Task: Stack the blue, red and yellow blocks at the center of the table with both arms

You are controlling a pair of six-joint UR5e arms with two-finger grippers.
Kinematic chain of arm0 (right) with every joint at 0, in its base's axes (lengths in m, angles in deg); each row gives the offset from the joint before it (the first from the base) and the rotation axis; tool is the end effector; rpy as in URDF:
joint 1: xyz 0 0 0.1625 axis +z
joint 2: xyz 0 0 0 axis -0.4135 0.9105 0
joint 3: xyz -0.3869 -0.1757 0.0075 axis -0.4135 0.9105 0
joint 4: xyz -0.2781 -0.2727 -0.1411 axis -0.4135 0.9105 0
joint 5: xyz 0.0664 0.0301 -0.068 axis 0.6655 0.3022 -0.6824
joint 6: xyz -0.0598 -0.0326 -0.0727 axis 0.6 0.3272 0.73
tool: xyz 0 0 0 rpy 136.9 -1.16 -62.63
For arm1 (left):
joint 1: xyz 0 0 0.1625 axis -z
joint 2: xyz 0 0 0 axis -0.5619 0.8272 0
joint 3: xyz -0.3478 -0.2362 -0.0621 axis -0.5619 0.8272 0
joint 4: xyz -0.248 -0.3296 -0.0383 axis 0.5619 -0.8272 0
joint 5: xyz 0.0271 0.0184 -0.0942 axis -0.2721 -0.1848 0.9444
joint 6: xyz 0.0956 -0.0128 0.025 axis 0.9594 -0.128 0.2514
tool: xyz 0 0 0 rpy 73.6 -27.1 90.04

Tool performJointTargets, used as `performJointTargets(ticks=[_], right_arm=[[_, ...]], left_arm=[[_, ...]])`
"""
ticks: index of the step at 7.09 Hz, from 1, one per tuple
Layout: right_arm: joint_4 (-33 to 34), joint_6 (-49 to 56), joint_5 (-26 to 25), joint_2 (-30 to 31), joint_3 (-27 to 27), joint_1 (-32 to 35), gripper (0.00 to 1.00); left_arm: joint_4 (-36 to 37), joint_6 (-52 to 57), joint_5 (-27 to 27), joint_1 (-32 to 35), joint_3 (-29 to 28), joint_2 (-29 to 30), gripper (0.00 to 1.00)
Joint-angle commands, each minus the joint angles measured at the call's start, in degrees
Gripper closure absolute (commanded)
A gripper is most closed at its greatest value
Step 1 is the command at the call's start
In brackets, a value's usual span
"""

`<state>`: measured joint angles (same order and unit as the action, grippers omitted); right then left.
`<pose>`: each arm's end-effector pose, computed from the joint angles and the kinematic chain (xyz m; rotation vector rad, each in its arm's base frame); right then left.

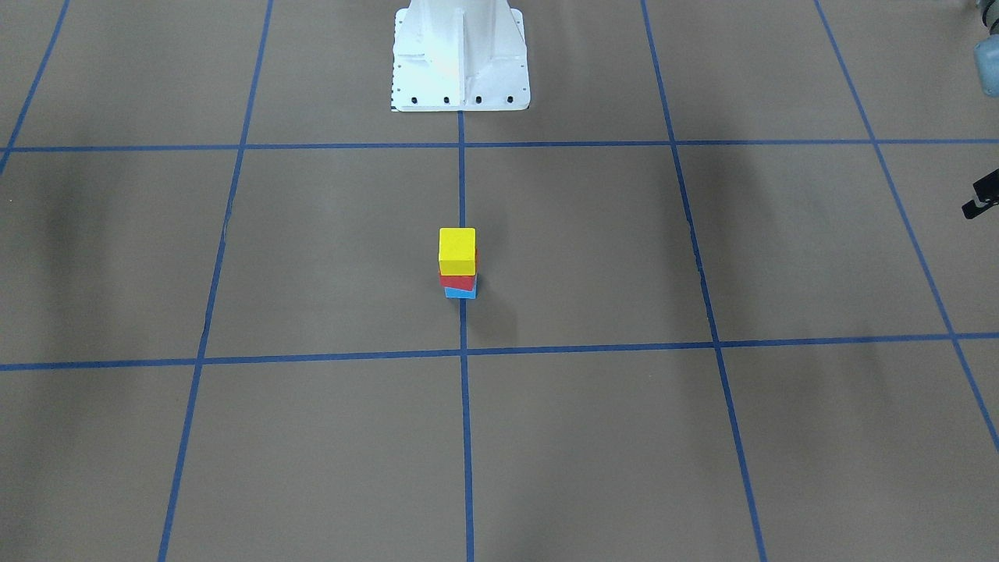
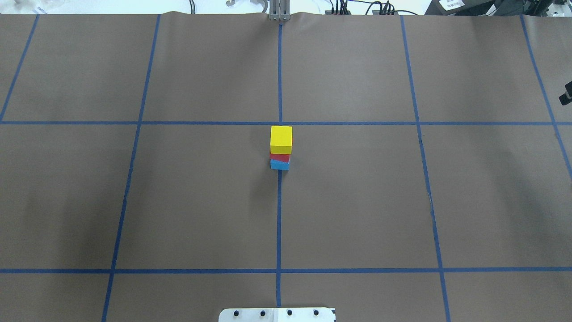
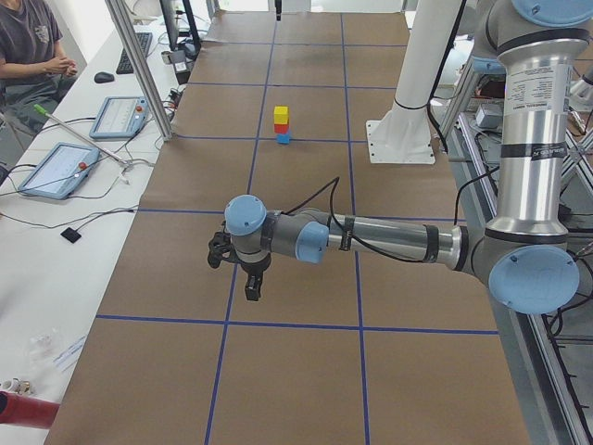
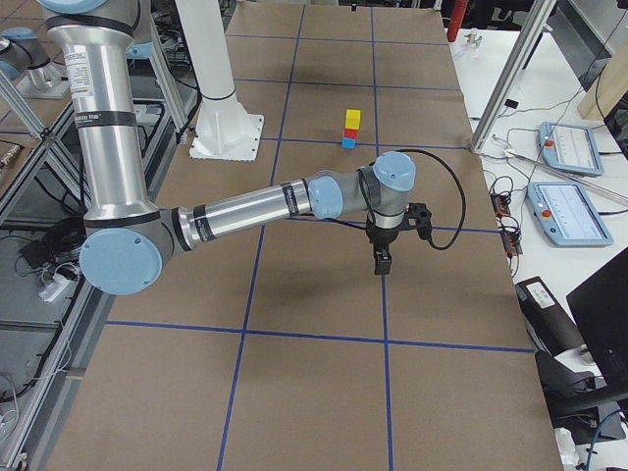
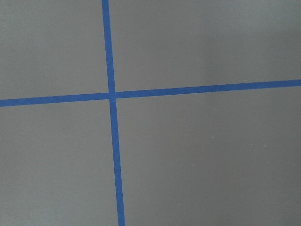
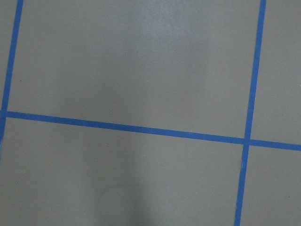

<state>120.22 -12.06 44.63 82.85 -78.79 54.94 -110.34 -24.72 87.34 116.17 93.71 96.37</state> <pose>-0.0327 -0.5372 0.5208 0.0734 -0.7526 -0.0796 0.0083 -0.4906 0.6036 0.0590 0.8391 0.0595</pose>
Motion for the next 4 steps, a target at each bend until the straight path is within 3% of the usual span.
performJointTargets(ticks=[1,4], right_arm=[[-0.1,-0.2,0.1,0.1,-0.1,0.6,0.00],[-0.5,-0.7,0.0,-0.8,3.1,0.4,0.00]], left_arm=[[-0.6,0.3,0.1,0.4,0.3,-0.5,0.00],[-0.6,0.1,-0.2,0.5,1.7,-0.3,0.00]])
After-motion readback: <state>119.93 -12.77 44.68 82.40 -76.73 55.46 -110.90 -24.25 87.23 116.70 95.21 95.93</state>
